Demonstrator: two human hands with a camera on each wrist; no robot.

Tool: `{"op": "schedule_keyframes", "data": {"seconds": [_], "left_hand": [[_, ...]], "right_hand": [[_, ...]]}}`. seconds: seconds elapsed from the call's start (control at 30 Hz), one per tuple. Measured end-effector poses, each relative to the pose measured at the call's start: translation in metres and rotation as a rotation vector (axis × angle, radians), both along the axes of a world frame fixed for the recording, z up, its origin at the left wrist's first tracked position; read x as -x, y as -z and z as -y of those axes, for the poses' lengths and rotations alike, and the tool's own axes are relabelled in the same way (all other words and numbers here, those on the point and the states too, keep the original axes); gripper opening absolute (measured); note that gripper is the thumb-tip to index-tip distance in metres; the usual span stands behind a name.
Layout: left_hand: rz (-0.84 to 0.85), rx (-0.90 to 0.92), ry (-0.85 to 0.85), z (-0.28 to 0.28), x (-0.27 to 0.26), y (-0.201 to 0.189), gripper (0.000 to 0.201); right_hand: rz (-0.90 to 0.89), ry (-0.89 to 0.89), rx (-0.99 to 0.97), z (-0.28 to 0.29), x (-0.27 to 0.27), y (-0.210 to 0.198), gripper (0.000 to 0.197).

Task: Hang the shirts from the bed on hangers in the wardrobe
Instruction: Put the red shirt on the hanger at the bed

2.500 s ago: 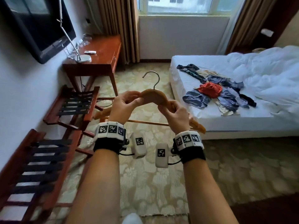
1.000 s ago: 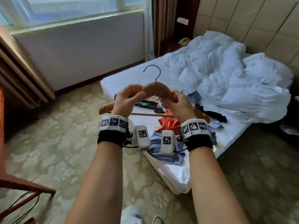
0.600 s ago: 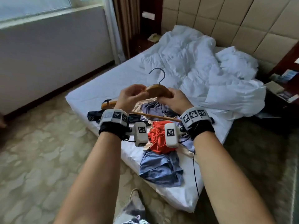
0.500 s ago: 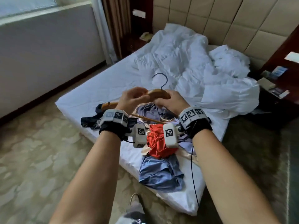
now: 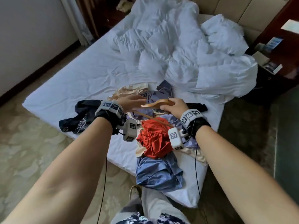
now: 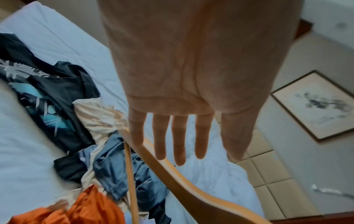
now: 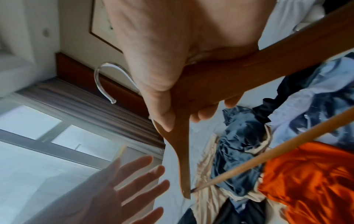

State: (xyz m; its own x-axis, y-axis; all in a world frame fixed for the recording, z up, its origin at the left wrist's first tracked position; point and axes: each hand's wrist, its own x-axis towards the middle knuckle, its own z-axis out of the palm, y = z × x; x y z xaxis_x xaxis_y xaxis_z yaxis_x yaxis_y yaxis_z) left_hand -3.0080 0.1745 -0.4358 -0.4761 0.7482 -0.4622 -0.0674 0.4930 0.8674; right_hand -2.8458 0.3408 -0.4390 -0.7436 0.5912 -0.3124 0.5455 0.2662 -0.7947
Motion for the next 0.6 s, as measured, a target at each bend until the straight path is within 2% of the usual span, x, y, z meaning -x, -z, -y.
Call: {"op": "schedule_keyframes", "data": {"seconds": [0.07,0.13,0.23,0.33,0.47,0.53,0.6], "left_hand": [[0.119,0.081,-0.098,-0.005,0.004,0.017,0.018],[0.247,0.145,-0.209,-0.01,0.008,0.036,0.012],[0.391,0.225,-0.357,-0.016,0.008,0.07,0.011],[0.421,0.315,-0.445,-0.02,0.005,0.105,0.009],[0.429,0.375,-0.567,-0.022,0.001,0.146,0.008],[0.462,0.401,-0.599,-0.023,-0.003,0.163,0.009],[0.494,0.432,-0.607,-0.025,-0.007,0.178,0.007]], "right_hand": [[0.059,0.0,0.006,-0.013,0.001,0.019,0.014],[0.131,-0.004,0.006,-0.026,0.004,0.04,0.022],[0.211,-0.019,0.029,-0.044,0.01,0.075,0.016],[0.315,-0.048,0.03,-0.055,0.013,0.106,0.013],[0.348,-0.058,0.018,-0.06,0.014,0.131,0.011],[0.363,-0.075,0.026,-0.062,0.017,0.143,0.016],[0.416,-0.083,0.041,-0.063,0.019,0.155,0.012]]}}
